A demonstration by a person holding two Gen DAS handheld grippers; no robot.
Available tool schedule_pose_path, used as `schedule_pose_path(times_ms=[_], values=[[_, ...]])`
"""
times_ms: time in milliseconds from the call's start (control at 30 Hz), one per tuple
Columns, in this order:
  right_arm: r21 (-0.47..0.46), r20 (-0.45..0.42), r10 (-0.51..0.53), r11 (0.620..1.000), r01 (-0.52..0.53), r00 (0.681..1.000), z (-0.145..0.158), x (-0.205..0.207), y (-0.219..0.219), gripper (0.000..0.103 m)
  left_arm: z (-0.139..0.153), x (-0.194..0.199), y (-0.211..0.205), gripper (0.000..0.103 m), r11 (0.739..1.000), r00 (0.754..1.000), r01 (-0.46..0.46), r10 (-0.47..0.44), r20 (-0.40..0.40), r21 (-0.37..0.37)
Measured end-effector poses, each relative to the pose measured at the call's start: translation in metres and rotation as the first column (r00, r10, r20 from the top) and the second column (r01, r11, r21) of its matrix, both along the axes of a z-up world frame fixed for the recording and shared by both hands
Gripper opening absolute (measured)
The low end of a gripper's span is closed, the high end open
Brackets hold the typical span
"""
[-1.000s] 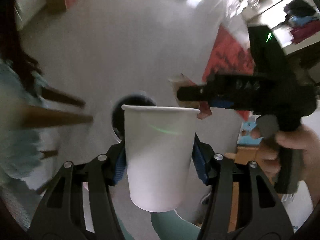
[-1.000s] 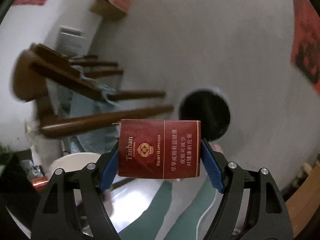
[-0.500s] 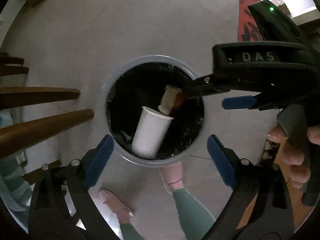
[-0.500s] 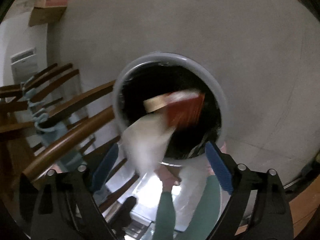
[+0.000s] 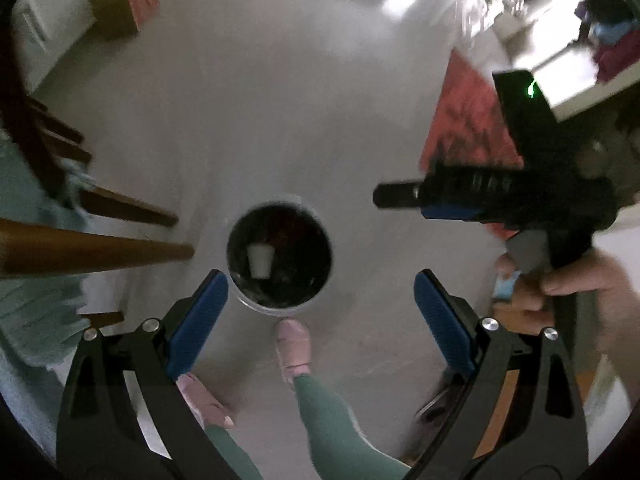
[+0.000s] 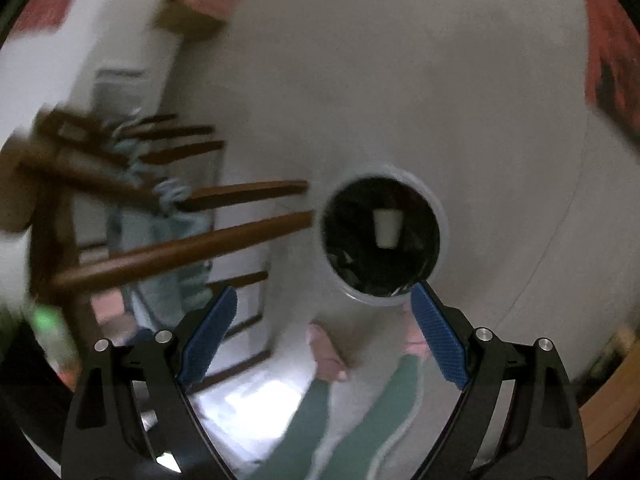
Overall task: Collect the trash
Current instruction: 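Return to table and grasp a red can with each tool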
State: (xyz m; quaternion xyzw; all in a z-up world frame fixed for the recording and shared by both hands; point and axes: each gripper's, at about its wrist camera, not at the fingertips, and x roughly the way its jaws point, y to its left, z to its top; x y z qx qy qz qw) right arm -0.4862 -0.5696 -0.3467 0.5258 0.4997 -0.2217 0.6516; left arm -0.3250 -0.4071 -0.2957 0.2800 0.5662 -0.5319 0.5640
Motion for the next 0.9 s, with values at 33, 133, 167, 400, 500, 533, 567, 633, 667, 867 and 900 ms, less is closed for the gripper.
schedule_pose_path(times_ms=[33, 133, 167, 400, 500, 533, 567, 633, 667, 867, 900], values=[[-0.034, 0.02, 0.037, 0.999, -0.036, 0.999, 0.027, 0.004, 0.002, 0.088, 0.041, 0.007, 0.011, 0.092, 0.998, 0.999, -0.032, 0.031, -0.011, -0.054], [-0.127, 0.106, 0.164, 0.98, -0.15, 0.981, 0.117, 0.031, 0.019, 0.088, 0.117, 0.032, 0.042, 0.093, 0.982, 0.991, -0.127, 0.131, 0.022, -0.143], [-0.148, 0.124, 0.204, 0.972, -0.185, 0.971, 0.135, 0.04, 0.024, 0.088, 0.139, 0.043, 0.057, 0.093, 0.972, 0.983, -0.167, 0.177, 0.048, -0.165], [-0.328, 0.272, 0.611, 0.785, -0.525, 0.744, 0.238, 0.17, 0.126, 0.088, 0.248, 0.133, 0.221, 0.096, 0.814, 0.786, -0.506, 0.571, 0.235, -0.286], [-0.409, 0.268, 0.768, 0.637, -0.653, 0.582, 0.262, 0.232, 0.196, 0.088, 0.271, 0.156, 0.298, 0.096, 0.722, 0.662, -0.612, 0.691, 0.29, -0.323], [-0.426, 0.266, 0.799, 0.6, -0.678, 0.54, 0.266, 0.244, 0.215, 0.088, 0.272, 0.163, 0.325, 0.096, 0.695, 0.619, -0.644, 0.719, 0.316, -0.321], [-0.454, 0.258, 0.838, 0.544, -0.706, 0.481, 0.272, 0.261, 0.241, 0.088, 0.273, 0.17, 0.347, 0.096, 0.67, 0.577, -0.675, 0.74, 0.344, -0.309], [-0.507, 0.23, 0.906, 0.422, -0.752, 0.354, 0.278, 0.291, 0.291, 0.088, 0.265, 0.182, 0.391, 0.096, 0.64, 0.531, -0.71, 0.76, 0.374, -0.292], [-0.531, 0.209, 0.932, 0.363, -0.766, 0.297, 0.28, 0.302, 0.314, 0.088, 0.256, 0.189, 0.413, 0.096, 0.626, 0.509, -0.728, 0.767, 0.39, -0.279], [-0.588, 0.087, 0.994, 0.102, -0.803, 0.063, 0.271, 0.349, 0.413, 0.088, 0.218, 0.239, 0.475, 0.096, 0.695, 0.552, -0.692, 0.683, 0.479, -0.194], [-0.593, 0.059, 0.997, 0.071, -0.802, 0.044, 0.266, 0.356, 0.424, 0.088, 0.212, 0.246, 0.478, 0.096, 0.716, 0.569, -0.676, 0.659, 0.493, -0.176]])
